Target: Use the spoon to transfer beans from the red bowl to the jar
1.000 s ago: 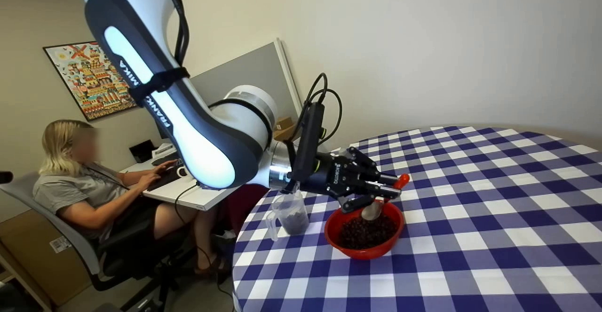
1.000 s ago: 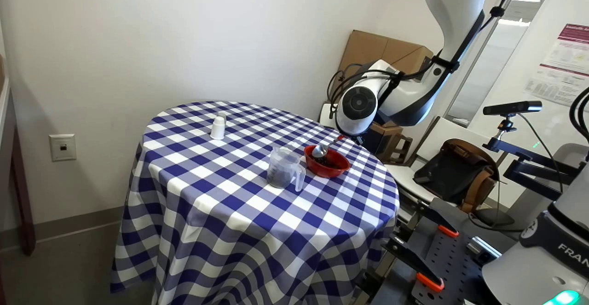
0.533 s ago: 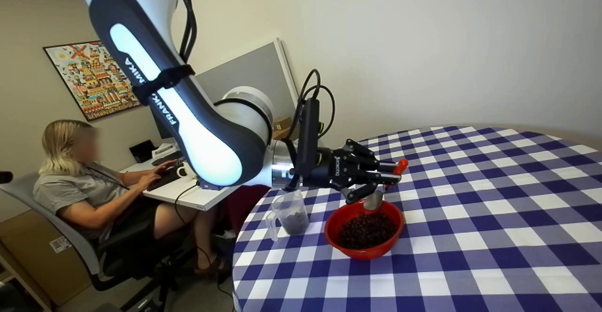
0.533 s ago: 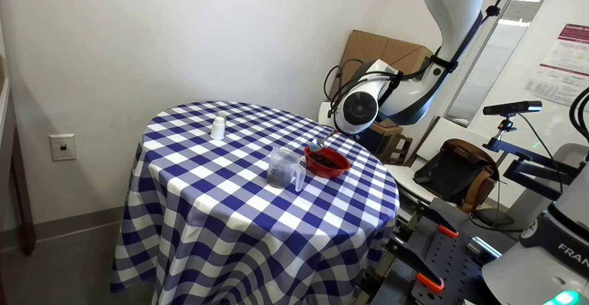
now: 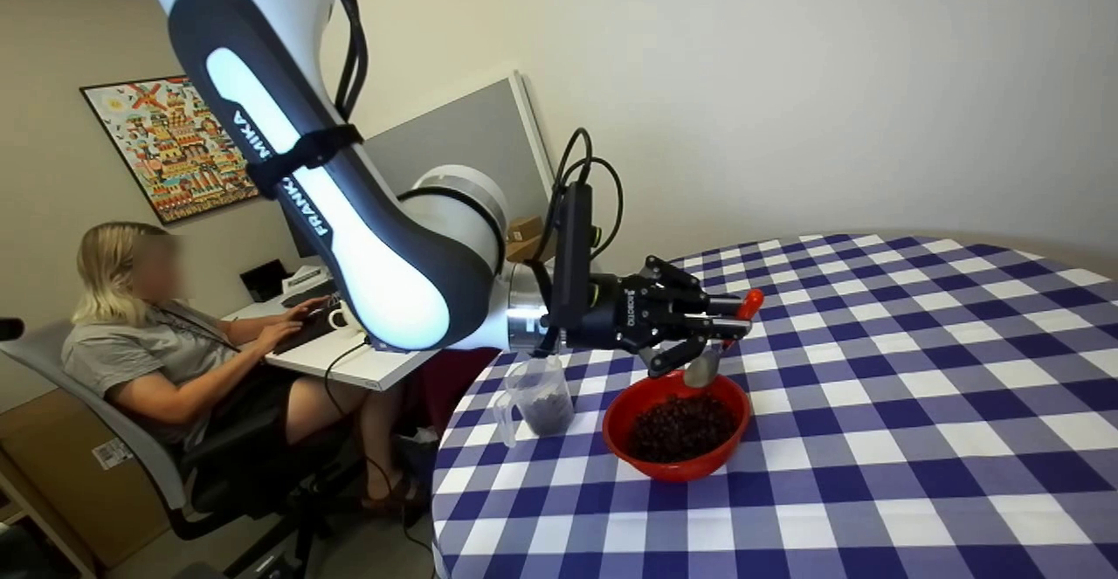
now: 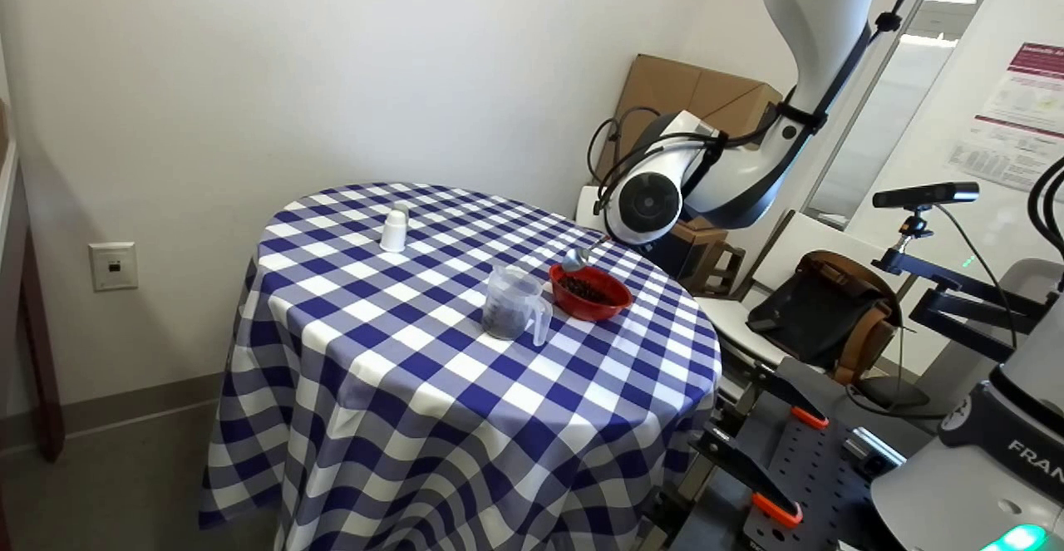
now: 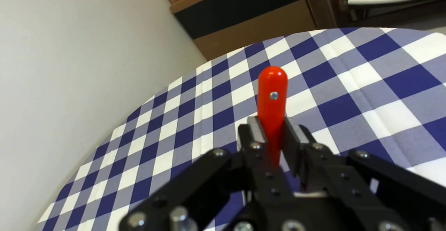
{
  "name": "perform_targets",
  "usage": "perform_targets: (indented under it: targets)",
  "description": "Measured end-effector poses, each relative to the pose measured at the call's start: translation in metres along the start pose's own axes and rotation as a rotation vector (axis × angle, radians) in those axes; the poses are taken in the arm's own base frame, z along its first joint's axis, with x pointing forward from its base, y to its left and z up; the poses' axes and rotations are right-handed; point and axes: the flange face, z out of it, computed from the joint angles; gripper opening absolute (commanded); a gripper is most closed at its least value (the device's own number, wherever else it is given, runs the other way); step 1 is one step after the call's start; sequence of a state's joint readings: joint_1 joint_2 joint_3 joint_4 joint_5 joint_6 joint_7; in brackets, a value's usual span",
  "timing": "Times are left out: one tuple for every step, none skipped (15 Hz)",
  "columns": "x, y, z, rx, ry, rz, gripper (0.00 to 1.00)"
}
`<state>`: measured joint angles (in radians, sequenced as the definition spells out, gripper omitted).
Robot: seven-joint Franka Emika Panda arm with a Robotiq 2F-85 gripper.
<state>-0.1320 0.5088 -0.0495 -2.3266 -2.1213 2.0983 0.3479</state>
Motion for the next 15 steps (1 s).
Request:
perform_targets:
  targets:
    - [0.002, -0.002, -0.001, 0.0, 0.001, 0.007, 0.06]
    - [0.005, -0.004, -0.002, -0.002, 0.004, 0.015, 0.06]
    - [0.009, -0.006, -0.004, -0.006, 0.005, 0.02, 0.06]
    - [0.013, -0.008, -0.006, -0.009, 0.007, 0.025, 0.06]
    - [0.017, -0.011, -0.008, -0.012, 0.007, 0.029, 0.06]
    - [0.021, -0.013, -0.01, -0.015, 0.008, 0.03, 0.06]
    - [0.025, -0.016, -0.013, -0.017, 0.008, 0.029, 0.06]
    - [0.028, -0.018, -0.015, -0.02, 0.009, 0.028, 0.06]
    - [0.03, -0.02, -0.017, -0.021, 0.01, 0.027, 0.06]
    - [0.033, -0.022, -0.018, -0.022, 0.011, 0.027, 0.06]
    - [0.035, -0.023, -0.019, -0.022, 0.014, 0.028, 0.06]
    - [0.036, -0.025, -0.02, -0.019, 0.017, 0.027, 0.06]
    - [0.038, -0.026, -0.022, -0.015, 0.019, 0.027, 0.06]
    - [0.038, -0.028, -0.024, -0.004, 0.019, 0.03, 0.06]
    - [0.039, -0.03, -0.026, 0.007, 0.018, 0.032, 0.06]
